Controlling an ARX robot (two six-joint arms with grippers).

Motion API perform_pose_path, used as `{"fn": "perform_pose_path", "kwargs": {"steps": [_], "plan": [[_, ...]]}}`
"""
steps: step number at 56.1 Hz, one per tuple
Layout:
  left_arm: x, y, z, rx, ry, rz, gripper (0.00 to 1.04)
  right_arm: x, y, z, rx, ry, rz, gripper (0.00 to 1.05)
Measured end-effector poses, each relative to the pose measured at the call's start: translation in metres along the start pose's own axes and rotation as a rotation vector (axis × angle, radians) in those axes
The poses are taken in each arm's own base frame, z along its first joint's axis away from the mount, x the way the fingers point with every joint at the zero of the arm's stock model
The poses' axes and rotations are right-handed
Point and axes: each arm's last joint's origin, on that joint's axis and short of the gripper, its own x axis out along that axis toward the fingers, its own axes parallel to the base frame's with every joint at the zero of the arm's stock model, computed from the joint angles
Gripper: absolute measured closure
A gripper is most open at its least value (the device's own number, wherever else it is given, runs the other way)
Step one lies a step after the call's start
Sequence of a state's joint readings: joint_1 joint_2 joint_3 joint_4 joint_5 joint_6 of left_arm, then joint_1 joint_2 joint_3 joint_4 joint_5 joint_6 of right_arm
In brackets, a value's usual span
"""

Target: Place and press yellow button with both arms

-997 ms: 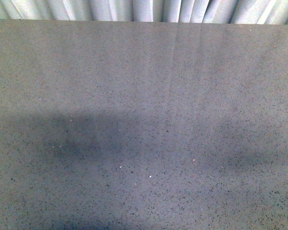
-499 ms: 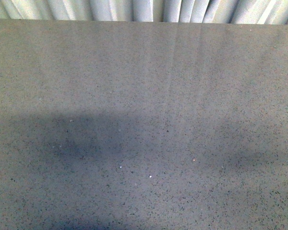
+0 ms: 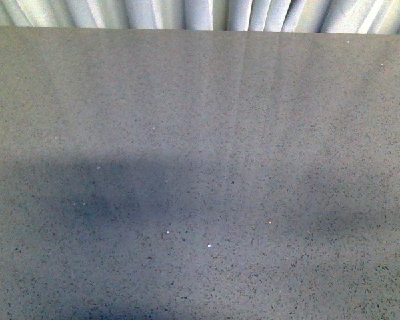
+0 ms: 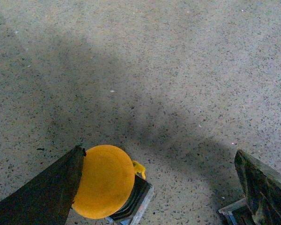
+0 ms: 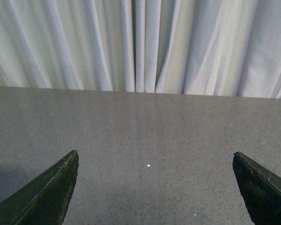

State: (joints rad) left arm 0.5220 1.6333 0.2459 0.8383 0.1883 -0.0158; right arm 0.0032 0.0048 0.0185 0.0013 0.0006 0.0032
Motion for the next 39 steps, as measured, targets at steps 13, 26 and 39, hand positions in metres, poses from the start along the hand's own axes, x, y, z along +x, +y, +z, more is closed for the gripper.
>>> {"fn": "perform_pose_path", "kwargs": {"steps": [13, 26, 39], "plan": [[0.001, 0.001, -0.001, -0.003, 0.0, -0.011, 0.09, 0.0, 0.0, 0.0, 0.0, 0.0, 0.0, 0.09], [-0.006, -0.003, 0.002, -0.004, -0.007, -0.03, 0.09, 0.0, 0.0, 0.0, 0.0, 0.0, 0.0, 0.09], [-0.012, -0.007, 0.006, -0.003, -0.018, -0.044, 0.09, 0.0, 0.0, 0.0, 0.0, 0.0, 0.0, 0.09]]}}
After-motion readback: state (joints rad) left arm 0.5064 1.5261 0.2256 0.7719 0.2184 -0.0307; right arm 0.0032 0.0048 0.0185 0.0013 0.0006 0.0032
